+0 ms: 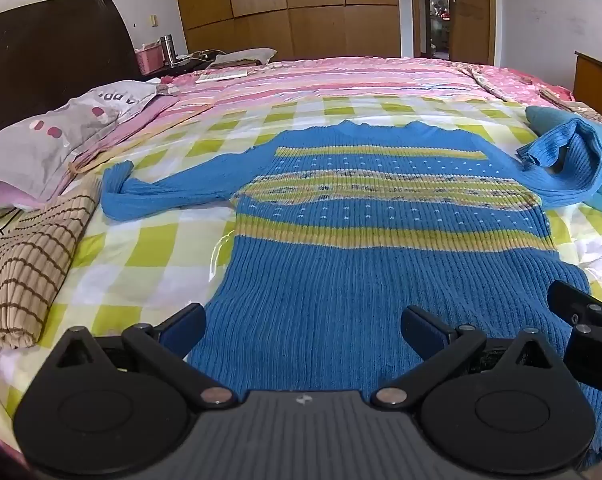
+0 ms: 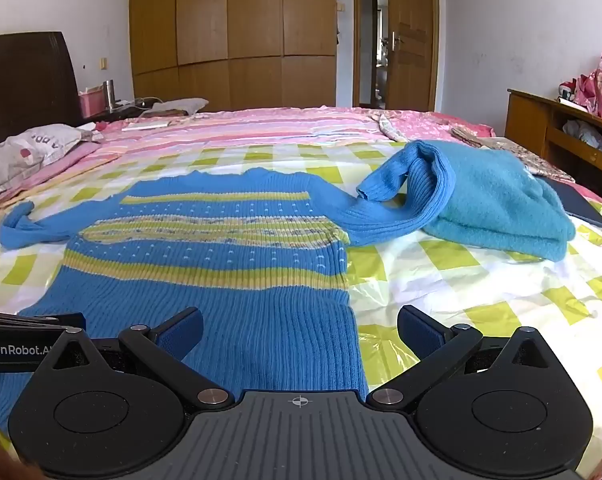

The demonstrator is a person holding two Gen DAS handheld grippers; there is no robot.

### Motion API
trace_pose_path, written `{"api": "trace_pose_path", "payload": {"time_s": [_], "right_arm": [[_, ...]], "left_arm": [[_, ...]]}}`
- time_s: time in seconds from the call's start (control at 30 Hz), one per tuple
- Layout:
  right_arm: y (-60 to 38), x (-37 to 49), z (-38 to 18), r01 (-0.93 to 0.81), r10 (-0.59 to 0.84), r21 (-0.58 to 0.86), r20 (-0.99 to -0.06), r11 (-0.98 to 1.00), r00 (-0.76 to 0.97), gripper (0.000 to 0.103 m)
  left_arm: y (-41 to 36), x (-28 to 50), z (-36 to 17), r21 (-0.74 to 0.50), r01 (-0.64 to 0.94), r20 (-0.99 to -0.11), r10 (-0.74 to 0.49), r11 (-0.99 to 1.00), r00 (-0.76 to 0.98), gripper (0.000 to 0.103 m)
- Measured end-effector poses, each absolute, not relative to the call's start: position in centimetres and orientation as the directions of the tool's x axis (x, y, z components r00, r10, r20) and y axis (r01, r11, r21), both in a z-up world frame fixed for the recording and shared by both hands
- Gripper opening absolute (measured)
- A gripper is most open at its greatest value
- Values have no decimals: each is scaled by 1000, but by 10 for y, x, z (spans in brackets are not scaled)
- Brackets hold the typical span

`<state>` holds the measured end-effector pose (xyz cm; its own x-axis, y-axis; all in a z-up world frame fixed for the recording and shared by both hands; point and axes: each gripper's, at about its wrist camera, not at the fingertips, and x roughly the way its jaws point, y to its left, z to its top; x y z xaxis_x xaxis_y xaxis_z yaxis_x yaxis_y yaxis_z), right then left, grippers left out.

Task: Fold small clothes
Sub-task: 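Move the right tool toward the bunched sweater sleeve beside the fleece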

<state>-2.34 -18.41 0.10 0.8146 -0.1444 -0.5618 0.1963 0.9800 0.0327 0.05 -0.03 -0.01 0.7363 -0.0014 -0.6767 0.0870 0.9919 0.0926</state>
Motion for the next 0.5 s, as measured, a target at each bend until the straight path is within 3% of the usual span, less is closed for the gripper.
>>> {"api": "trace_pose_path", "payload": {"time_s": [0.5], "right_arm": [[-187,-22,-5,198,-145,29,-577,980,804,103]], "left_arm": [[4,6,-20,68,71,-726,1,995,687,103]]}}
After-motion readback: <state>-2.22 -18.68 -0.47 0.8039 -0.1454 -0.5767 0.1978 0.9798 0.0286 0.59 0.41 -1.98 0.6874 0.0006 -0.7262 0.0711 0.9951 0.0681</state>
